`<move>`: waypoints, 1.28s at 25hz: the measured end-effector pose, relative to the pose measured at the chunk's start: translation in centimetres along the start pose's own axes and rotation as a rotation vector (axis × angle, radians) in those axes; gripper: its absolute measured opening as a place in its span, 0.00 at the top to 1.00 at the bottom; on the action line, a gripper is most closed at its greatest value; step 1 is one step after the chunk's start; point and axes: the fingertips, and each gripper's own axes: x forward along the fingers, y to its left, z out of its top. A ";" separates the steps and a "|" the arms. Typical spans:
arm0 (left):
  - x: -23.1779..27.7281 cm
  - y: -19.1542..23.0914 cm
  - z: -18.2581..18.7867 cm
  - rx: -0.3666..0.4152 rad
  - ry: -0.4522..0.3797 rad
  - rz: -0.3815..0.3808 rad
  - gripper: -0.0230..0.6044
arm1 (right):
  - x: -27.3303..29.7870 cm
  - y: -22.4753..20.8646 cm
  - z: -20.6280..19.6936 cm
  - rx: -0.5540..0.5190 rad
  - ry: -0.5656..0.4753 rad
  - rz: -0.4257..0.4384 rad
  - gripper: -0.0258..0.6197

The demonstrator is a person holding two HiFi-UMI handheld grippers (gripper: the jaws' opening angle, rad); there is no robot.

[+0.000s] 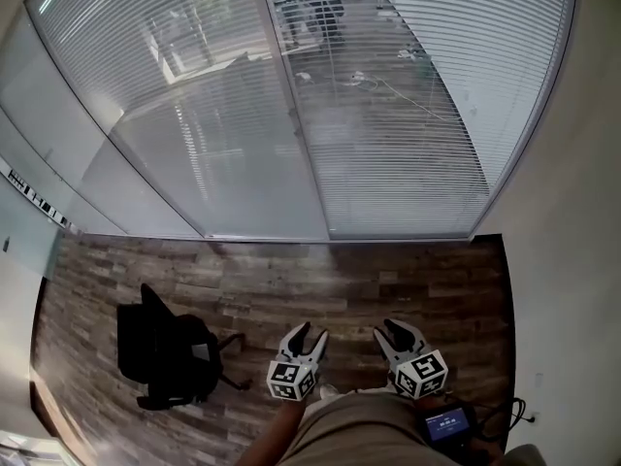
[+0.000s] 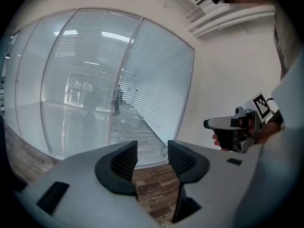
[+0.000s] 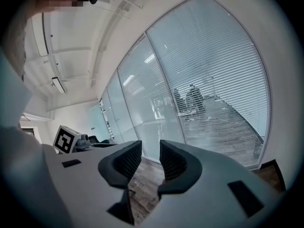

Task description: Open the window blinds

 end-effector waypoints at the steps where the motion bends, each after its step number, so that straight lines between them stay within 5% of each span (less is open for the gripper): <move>1: -0.1 0.4 0.1 -0.002 -0.005 -0.001 0.63 | 0.3 0.2 0.1 -0.005 0.000 -0.004 0.77; 32: 0.8 1.0 0.0 -0.034 -0.008 -0.004 0.63 | 2.4 0.5 0.2 -0.046 0.052 0.039 0.77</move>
